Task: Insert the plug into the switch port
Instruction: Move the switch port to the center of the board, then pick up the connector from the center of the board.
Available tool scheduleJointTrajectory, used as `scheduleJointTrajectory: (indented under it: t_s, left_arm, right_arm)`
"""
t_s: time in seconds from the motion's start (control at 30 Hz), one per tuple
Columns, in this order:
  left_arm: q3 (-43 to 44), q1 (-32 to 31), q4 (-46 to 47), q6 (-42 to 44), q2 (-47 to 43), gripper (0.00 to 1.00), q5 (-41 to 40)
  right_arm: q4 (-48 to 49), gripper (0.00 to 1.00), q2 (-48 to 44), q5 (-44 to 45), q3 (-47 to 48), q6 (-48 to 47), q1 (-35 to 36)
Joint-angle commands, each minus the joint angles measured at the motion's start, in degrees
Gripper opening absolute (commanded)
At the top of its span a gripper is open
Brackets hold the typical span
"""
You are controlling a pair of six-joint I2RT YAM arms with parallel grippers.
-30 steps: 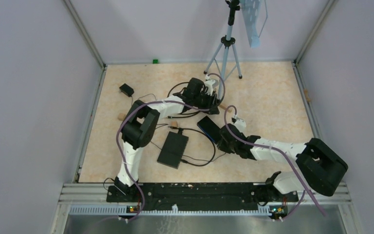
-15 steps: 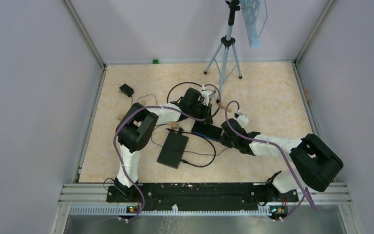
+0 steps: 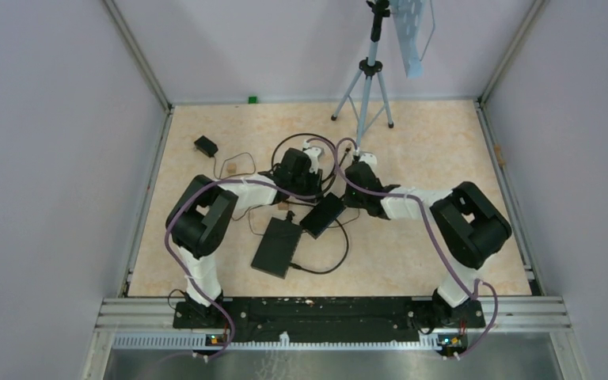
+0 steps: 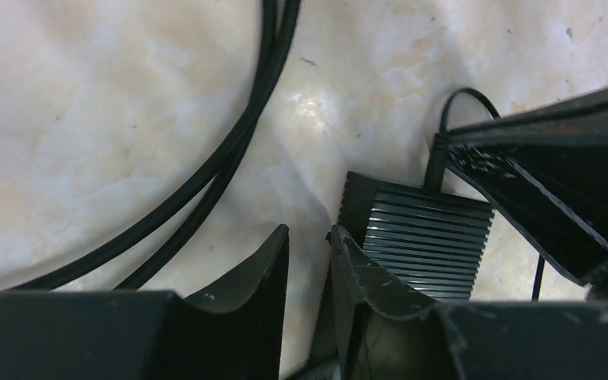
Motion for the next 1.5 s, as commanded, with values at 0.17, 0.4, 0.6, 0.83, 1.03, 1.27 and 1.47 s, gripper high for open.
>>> scheduleJointTrajectory:
  t_s: [0.17, 0.4, 0.6, 0.83, 1.03, 1.27, 1.47]
  left_arm:
    - [-0.8, 1.5, -7.3, -3.0, -2.4, 0.35, -6.8]
    - [4.9, 5.2, -10.1, -3.3, -2.4, 0.43, -7.4]
    - [11.8, 5.3, -13.8, -1.4, -4.3, 0.53, -8.8]
    - [10.2, 5.8, -16.3, -1.7, -12.8, 0.61, -11.4]
    - [-2.4, 2.9, -14.2, 2.2, -24.4, 0.72, -0.6]
    - [-11.7, -4.3, -15.2, 4.0, -29.9, 0.84, -6.2]
    - [-12.6, -5.5, -13.8, 5.9, -27.2, 0.86, -10.5]
  right_arm:
    - [6.5, 0.04, 9.7, -13.2, 13.5, -13.1, -2.0]
    - [2.3, 0.06, 5.1, -12.9, 13.0, -15.2, -2.0]
    - [-1.7, 0.22, -5.7, -16.8, 7.9, -16.7, -2.0]
    - [-1.4, 0.47, -18.4, -26.0, -0.1, -27.4, -2.0]
    - [-6.8, 0.48, -23.7, -19.1, -2.1, -23.6, -2.1]
    - [-8.4, 0.48, -24.7, -20.1, -5.4, -18.2, -2.1]
    - [-7.5, 0.49, -26.2, -21.8, -7.4, -18.1, -2.1]
